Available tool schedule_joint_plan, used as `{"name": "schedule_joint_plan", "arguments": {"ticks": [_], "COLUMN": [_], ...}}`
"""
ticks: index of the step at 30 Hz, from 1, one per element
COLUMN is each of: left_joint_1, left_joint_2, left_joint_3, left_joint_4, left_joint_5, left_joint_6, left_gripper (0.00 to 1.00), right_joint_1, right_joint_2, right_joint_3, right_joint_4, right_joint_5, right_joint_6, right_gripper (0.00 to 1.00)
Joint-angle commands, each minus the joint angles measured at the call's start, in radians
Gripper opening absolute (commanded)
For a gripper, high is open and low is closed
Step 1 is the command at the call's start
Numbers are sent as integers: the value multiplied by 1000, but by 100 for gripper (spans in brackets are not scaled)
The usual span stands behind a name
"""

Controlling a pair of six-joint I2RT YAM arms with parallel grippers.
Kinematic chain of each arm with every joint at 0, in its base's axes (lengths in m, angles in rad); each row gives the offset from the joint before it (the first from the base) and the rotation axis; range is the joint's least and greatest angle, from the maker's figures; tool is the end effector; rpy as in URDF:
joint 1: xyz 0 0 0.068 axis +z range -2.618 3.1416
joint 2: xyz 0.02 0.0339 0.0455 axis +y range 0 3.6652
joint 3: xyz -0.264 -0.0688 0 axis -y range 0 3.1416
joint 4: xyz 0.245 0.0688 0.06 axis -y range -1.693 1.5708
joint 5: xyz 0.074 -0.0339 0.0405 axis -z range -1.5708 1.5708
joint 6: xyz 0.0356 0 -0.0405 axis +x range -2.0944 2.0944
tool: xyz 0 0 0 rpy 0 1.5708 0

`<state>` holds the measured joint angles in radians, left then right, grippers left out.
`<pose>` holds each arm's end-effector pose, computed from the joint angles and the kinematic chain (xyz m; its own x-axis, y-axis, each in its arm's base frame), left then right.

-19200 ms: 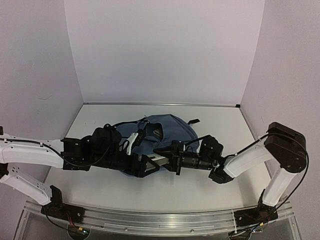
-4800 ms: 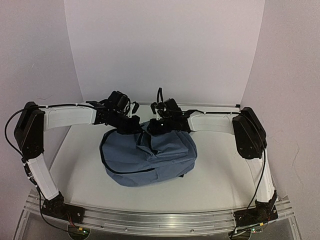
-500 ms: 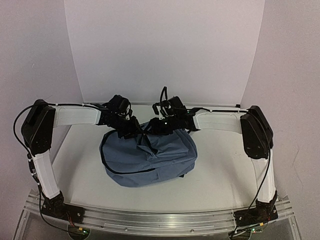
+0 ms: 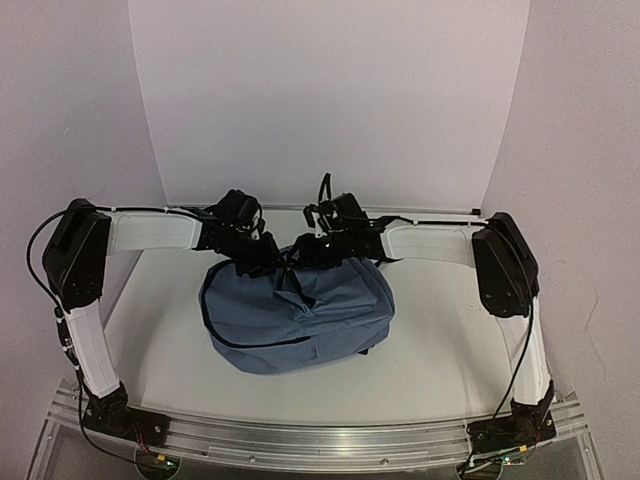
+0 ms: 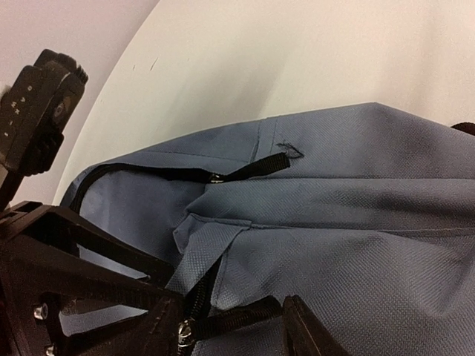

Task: Pack the student bag
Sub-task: Zip the student bag at the center of the board.

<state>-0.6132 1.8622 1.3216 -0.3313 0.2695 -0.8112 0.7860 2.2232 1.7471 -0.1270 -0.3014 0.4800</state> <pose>0.3270 -0.2417 0.2088 -0.9349 -0.1967 -0.2952 0.0245 0.7944 -0.6069 0.3561 0.3715 0.2031 -0.7473 -0.1242 -0.6528 -0.5674 0.6304 0.5297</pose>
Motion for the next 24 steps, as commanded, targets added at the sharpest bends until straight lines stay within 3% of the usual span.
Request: {"name": "schedule_joint_plan", "arguments": {"ticks": [1,8,13,19,24], "left_joint_1": [0,0,0,0,1], "left_joint_2": [-3,-3,-8,-39,-51], "left_joint_3": [50,51,50,41,51], "left_joint_4": [12,11,7,6,26], "left_joint_5": [7,8,2,-45,-72], "left_joint_6": [8,5,6,4,-5], "left_gripper": [33,32,32,33,40], "right_joint_1": [0,1,0,0,1], "right_joint_2": [44,57,49,-33,-104], "right_joint_3": [29,37,28,-46,-113], "right_joint_4": [-15,-8,9,79,110], "right_joint_5": [-35,-61,-67,-63,-54], "right_joint_6": [7,9,14,17,26], "right_gripper": [42,26,2,0,0]}}
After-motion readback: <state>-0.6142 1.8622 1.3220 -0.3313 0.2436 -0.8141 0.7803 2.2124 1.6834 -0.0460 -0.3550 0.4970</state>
